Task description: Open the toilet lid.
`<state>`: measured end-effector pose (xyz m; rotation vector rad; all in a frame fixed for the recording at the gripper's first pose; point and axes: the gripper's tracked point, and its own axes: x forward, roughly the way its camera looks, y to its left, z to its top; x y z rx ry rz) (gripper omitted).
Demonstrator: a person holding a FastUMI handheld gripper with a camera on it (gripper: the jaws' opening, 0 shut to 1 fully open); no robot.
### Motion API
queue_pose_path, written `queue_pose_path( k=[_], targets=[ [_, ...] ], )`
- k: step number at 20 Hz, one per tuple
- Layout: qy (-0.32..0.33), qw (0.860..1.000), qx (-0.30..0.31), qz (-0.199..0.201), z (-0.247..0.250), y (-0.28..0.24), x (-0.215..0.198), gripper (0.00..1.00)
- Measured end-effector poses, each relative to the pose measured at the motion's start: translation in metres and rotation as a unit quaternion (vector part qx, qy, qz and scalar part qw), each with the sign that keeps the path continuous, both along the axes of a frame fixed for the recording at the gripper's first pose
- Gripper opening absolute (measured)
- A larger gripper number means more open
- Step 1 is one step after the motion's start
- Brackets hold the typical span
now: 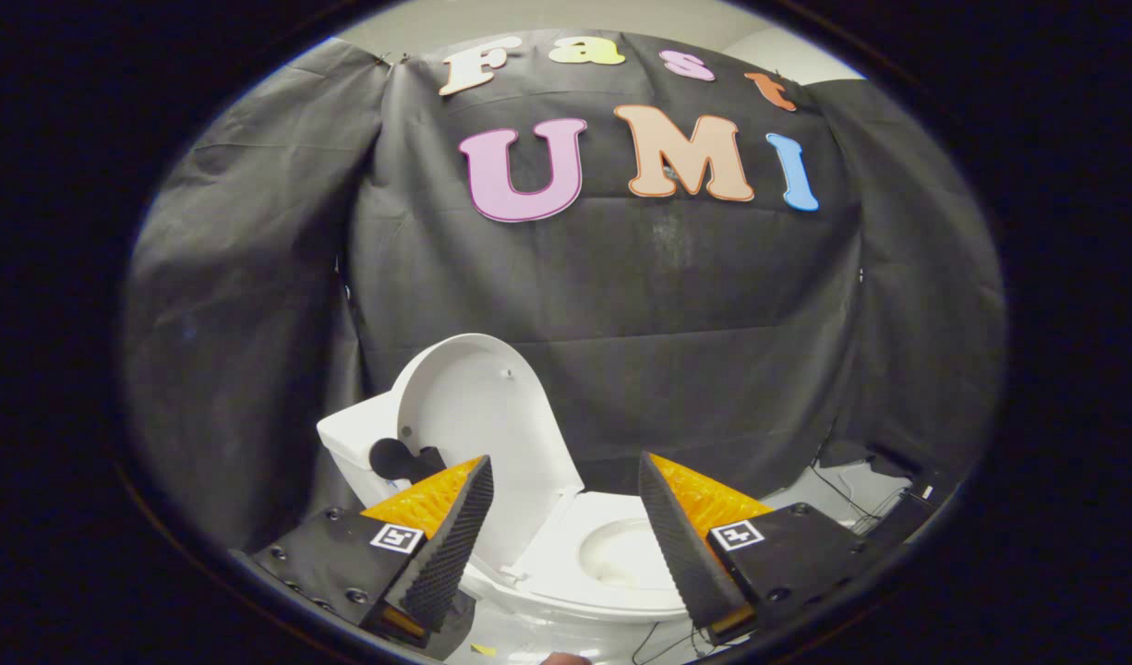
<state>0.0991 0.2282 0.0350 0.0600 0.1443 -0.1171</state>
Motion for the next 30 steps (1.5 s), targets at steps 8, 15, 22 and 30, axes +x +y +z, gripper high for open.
queue_pose_path(
  k=[8, 15, 22, 30],
  targets=[
    [0.025, 0.999, -0.023, -0.003, -0.026, -0.035, -0.013, 0.97],
    [0.022, 0.999, -0.028, 0.002, -0.025, -0.072, -0.030, 0.97],
    [0.010, 0.997, -0.054, 0.047, -0.038, -0.090, -0.058, 0.97],
    [0.009, 0.997, -0.070, 0.027, -0.043, -0.127, -0.066, 0.98]
  ],
)
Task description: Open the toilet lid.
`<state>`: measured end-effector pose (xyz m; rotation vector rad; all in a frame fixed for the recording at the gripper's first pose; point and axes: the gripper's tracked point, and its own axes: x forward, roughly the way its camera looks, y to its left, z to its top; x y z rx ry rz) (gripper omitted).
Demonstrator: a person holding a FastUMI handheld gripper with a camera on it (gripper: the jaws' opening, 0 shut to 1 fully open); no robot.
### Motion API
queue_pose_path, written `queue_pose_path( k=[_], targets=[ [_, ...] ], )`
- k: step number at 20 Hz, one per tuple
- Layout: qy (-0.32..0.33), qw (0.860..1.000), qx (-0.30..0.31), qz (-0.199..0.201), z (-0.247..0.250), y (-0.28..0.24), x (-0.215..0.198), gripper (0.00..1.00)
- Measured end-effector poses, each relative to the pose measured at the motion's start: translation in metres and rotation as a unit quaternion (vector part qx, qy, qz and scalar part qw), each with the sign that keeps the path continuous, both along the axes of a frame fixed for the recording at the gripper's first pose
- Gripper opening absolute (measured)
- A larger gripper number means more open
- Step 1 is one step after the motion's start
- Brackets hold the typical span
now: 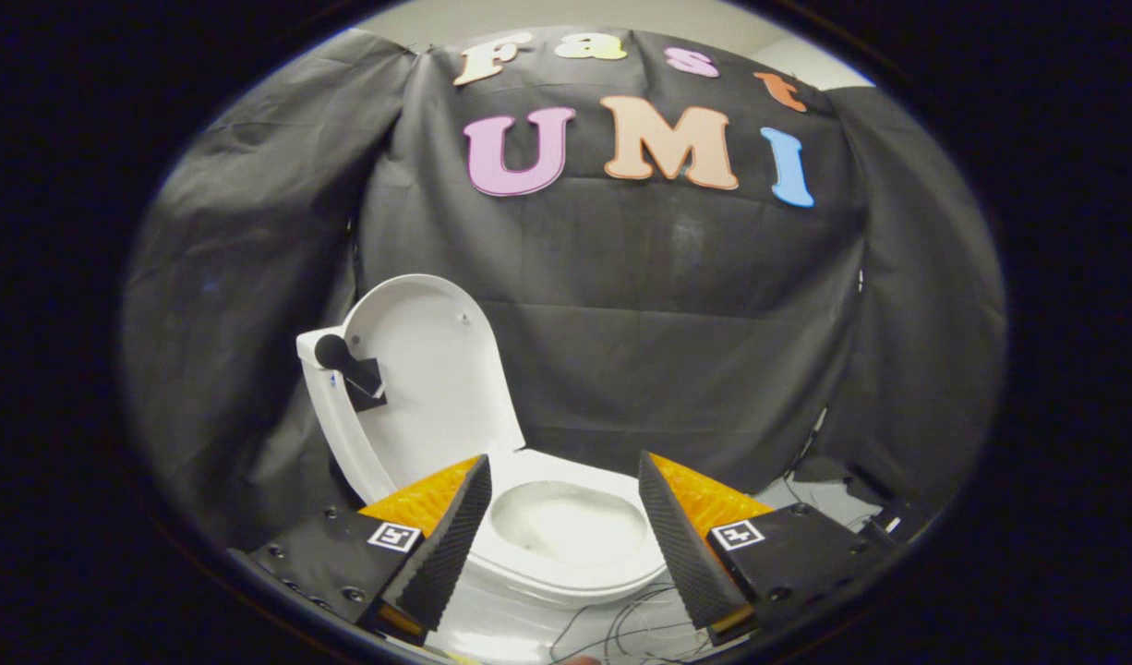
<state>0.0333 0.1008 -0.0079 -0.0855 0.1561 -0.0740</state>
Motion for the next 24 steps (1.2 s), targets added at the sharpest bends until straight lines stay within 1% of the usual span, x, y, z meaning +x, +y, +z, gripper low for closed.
queue_pose_path(
  k=[1, 3, 6, 8, 10, 13, 15, 18, 20, 24],
  targets=[
    [-0.007, 1.000, 0.003, -0.004, 0.004, -0.009, 0.000, 0.98],
    [-0.022, 0.999, 0.030, -0.013, 0.003, -0.019, 0.005, 0.98],
    [-0.010, 0.998, 0.057, -0.022, -0.011, -0.026, 0.003, 0.99],
    [-0.007, 0.998, 0.060, -0.028, -0.017, -0.033, 0.000, 0.98],
    [-0.010, 0.997, 0.072, -0.026, -0.018, -0.033, 0.001, 0.98],
    [-0.022, 0.997, 0.071, -0.026, -0.020, -0.038, 0.004, 0.97],
    [-0.014, 0.996, 0.086, -0.028, -0.030, -0.043, 0.008, 0.97],
    [-0.021, 0.997, 0.070, -0.030, -0.024, -0.051, 0.004, 0.96],
    [-0.041, 0.996, 0.068, -0.032, -0.014, -0.059, 0.000, 0.96],
    [-0.057, 0.994, 0.077, -0.057, -0.012, -0.081, -0.005, 0.96]
  ],
)
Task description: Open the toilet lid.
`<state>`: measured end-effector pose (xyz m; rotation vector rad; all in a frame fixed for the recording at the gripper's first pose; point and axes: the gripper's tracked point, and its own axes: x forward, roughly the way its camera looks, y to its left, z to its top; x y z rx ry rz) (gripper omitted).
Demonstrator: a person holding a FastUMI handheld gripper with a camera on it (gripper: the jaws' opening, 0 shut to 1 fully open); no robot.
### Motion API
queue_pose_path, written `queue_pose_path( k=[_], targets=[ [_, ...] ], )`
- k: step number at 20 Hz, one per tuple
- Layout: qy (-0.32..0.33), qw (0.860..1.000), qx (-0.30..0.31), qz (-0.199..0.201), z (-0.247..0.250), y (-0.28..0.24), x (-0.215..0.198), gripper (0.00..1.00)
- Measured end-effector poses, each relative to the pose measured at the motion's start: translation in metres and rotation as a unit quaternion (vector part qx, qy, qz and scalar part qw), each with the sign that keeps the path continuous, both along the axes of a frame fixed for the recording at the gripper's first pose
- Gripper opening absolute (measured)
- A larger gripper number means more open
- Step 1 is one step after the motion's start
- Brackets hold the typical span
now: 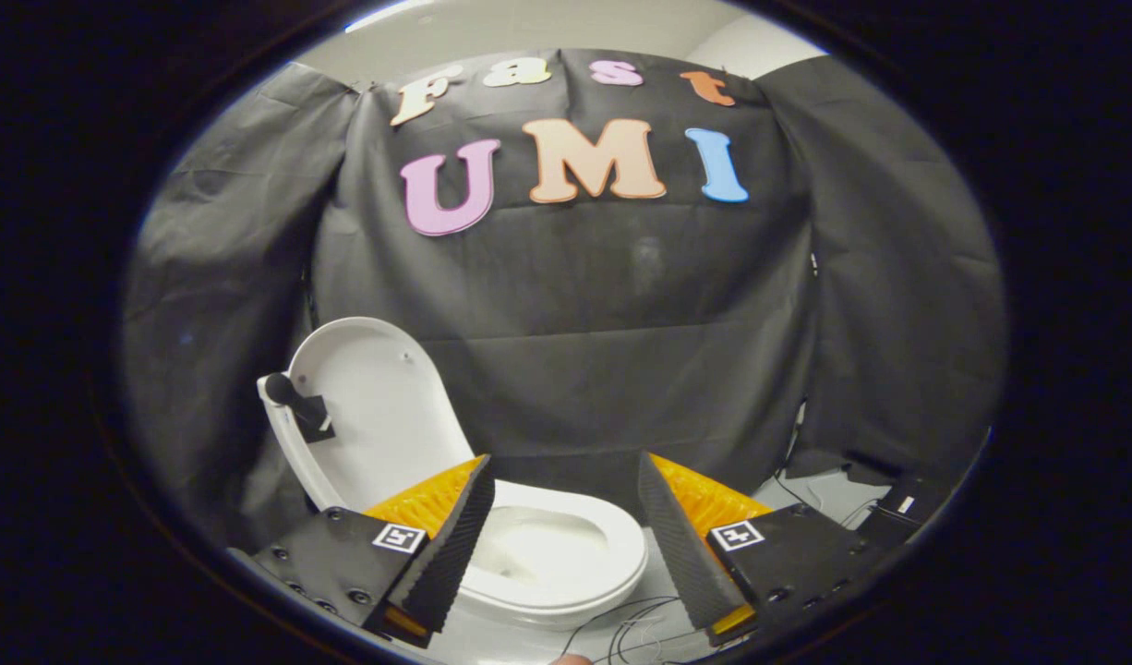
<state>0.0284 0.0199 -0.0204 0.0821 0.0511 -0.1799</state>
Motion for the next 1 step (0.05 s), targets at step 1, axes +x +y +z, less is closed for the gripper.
queue_pose_path(
  k=[1],
  targets=[
    [0.003, 1.000, -0.001, -0.002, -0.0015, -0.0012, -0.0007, 0.96]
  ],
)
